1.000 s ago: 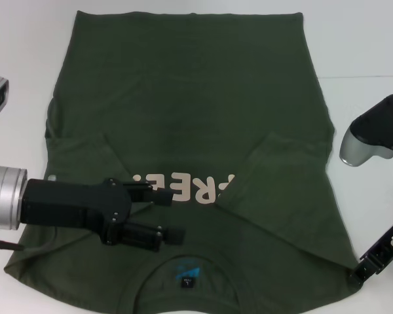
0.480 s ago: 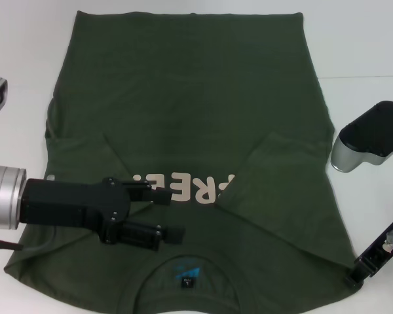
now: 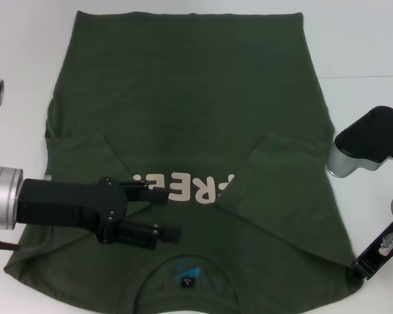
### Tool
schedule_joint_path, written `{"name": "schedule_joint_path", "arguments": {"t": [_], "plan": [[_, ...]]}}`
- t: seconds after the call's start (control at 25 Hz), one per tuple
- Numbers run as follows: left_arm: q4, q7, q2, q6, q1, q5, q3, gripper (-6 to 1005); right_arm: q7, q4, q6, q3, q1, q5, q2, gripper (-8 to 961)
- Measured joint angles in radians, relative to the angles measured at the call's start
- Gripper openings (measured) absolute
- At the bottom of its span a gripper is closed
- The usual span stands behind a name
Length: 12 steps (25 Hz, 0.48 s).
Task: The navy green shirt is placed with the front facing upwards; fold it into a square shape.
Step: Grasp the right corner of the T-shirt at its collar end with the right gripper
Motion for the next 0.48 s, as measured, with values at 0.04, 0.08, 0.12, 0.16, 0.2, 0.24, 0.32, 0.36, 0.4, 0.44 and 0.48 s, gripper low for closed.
{"name": "schedule_joint_path", "arguments": {"t": [0.04,0.08,0.12,0.16,0.2,0.24,0.32,0.36,0.4,0.44,0.48], "plan": [[0.000,0.000,0.000,0.000,0.000,0.000,0.000,892,0.000,0.000,0.001,0.000,0.000,0.000,0.000,383],[0.001,0.000,0.001,0.000,0.000,0.000,0.000,891,0.000,0.000,0.002,0.000,0.000,0.000,0.000,361],[0.001,0.000,0.001,0.000,0.000,0.000,0.000,889,0.000,0.000,0.003,-0.001,0.001,0.000,0.000,338],[0.001,0.000,0.002,0.000,0.000,0.000,0.000,888,0.000,0.000,0.003,-0.001,0.002,0.000,0.000,316],[0.003,0.000,0.003,0.000,0.000,0.000,0.000,887,0.000,0.002,0.004,-0.002,0.003,0.000,0.000,294],[0.003,-0.001,0.003,0.000,0.000,0.000,-0.001,886,0.000,0.003,0.004,-0.002,0.003,0.000,0.000,271],[0.004,-0.001,0.005,0.000,0.000,0.000,-0.002,884,0.000,0.004,0.005,-0.002,0.004,0.001,0.001,213],[0.004,-0.002,0.005,0.000,0.000,-0.001,-0.003,883,0.000,0.004,0.005,-0.002,0.004,0.001,0.001,178],[0.006,-0.011,0.006,-0.002,-0.001,-0.004,-0.007,882,-0.003,0.002,0.005,-0.002,0.004,0.001,0.001,142],[0.006,-0.011,0.006,-0.002,-0.001,-0.004,-0.007,881,-0.008,0.000,0.006,-0.002,0.004,0.001,0.001,106],[0.008,-0.024,0.006,-0.004,-0.002,-0.004,-0.010,880,-0.013,-0.003,0.007,-0.002,0.004,0.000,0.000,71]]}}
